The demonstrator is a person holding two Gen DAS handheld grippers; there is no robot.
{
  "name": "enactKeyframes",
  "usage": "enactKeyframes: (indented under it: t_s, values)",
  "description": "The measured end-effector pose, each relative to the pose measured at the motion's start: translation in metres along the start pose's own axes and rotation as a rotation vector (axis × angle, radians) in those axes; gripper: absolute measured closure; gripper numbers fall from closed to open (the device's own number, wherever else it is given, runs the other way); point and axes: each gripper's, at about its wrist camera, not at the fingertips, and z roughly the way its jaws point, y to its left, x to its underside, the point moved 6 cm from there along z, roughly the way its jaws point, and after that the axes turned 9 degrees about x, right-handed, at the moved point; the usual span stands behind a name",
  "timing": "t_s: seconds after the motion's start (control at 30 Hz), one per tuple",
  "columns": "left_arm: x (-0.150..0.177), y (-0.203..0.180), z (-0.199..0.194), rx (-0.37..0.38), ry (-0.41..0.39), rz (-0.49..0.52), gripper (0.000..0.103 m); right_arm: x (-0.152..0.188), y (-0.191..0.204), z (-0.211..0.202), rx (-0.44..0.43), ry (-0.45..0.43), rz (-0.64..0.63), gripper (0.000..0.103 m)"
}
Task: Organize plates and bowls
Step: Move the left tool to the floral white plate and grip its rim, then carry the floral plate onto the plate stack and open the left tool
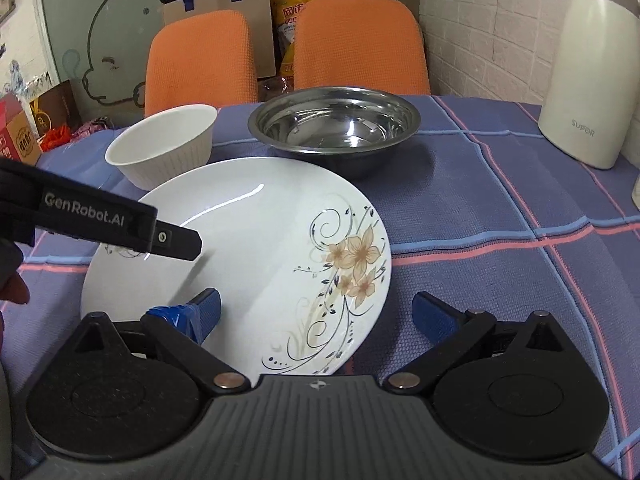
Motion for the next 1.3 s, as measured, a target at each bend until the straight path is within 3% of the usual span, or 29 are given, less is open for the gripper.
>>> enactKeyframes:
  t_s: [0.13,0.3,0.67,1.07,1.3]
  values:
    - [0.002,-0.001,-0.002,0.009,-0.004,-0.004,0.076,0.000,0.016,-0.001,-0.044,-0.003,-0.034,0.012]
    - [0.003,-0.003,-0.004,-0.020,-0.005,-0.012,0.079,0.001,0.018,-0.001,-0.028,-0.021,-0.011,0.012]
    - [0.020,-0.004,-0.041,0.007,-0.041,-0.001,0.080,0.004,0.030,-0.028,0.011,-0.088,-0.002,0.012]
    - [0.067,0.012,-0.127,-0.029,-0.133,-0.019,0.080,0.018,0.060,-0.083,-0.051,-0.151,0.001,0.012]
    - [0.112,0.049,-0.188,-0.136,-0.188,-0.054,0.080,0.036,0.112,-0.124,-0.119,-0.199,-0.069,0.012]
